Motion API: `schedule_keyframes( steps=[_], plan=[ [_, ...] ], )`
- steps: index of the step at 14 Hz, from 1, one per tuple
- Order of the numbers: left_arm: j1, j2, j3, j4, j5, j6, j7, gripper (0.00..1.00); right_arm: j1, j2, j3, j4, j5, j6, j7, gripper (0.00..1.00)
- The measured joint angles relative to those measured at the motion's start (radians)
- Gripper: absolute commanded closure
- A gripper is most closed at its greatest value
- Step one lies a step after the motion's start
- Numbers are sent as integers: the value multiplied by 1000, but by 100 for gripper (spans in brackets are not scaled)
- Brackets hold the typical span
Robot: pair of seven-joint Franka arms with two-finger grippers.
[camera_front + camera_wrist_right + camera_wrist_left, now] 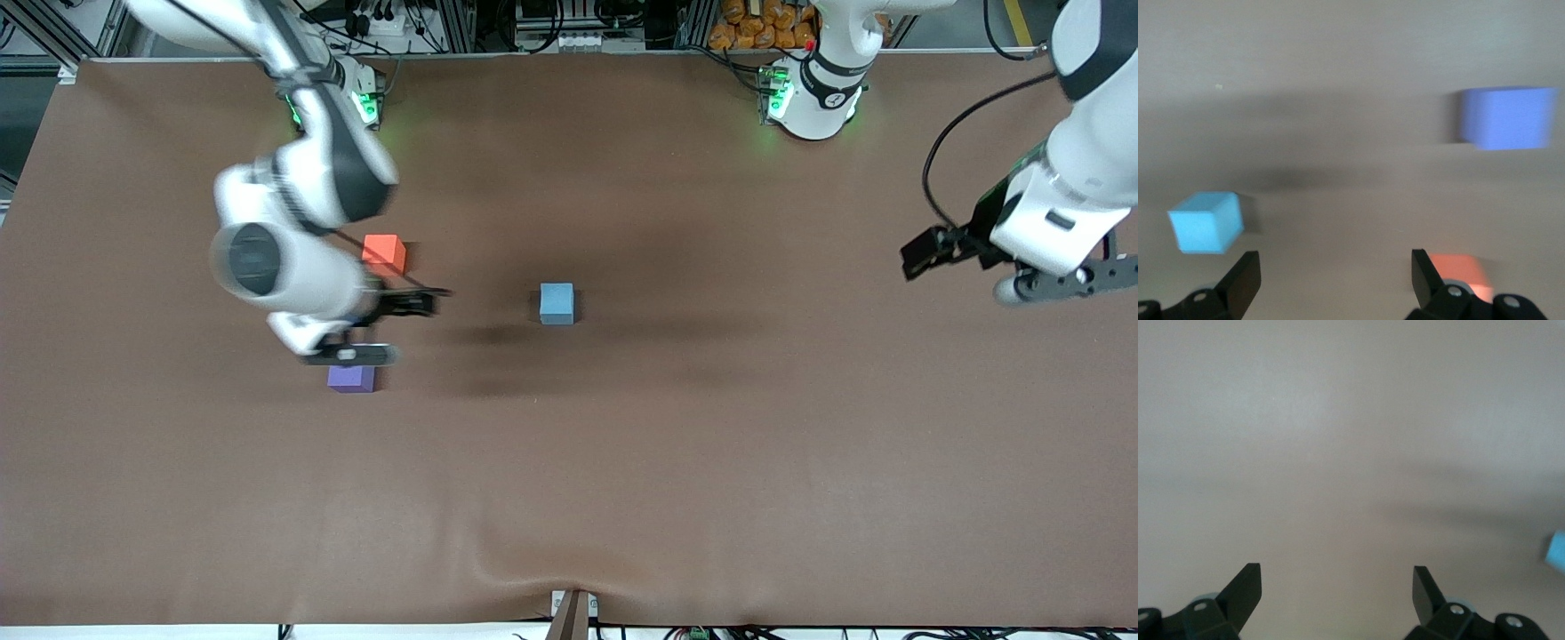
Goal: Place blue block between orange and purple blocks
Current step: 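Reach the right gripper to the blue cube while the left gripper withdraws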
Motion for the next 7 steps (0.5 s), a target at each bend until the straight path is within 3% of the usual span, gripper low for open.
schedule_keyframes(
  steps=[4, 7],
  plan=[
    [24, -43, 72, -33, 12, -47, 255, 0, 159, 156, 2, -3, 0, 232, 212, 0],
    [24, -49, 78, -7, 26, -108, 364, 0, 203, 194, 2, 7, 0, 283, 248, 0]
  ],
)
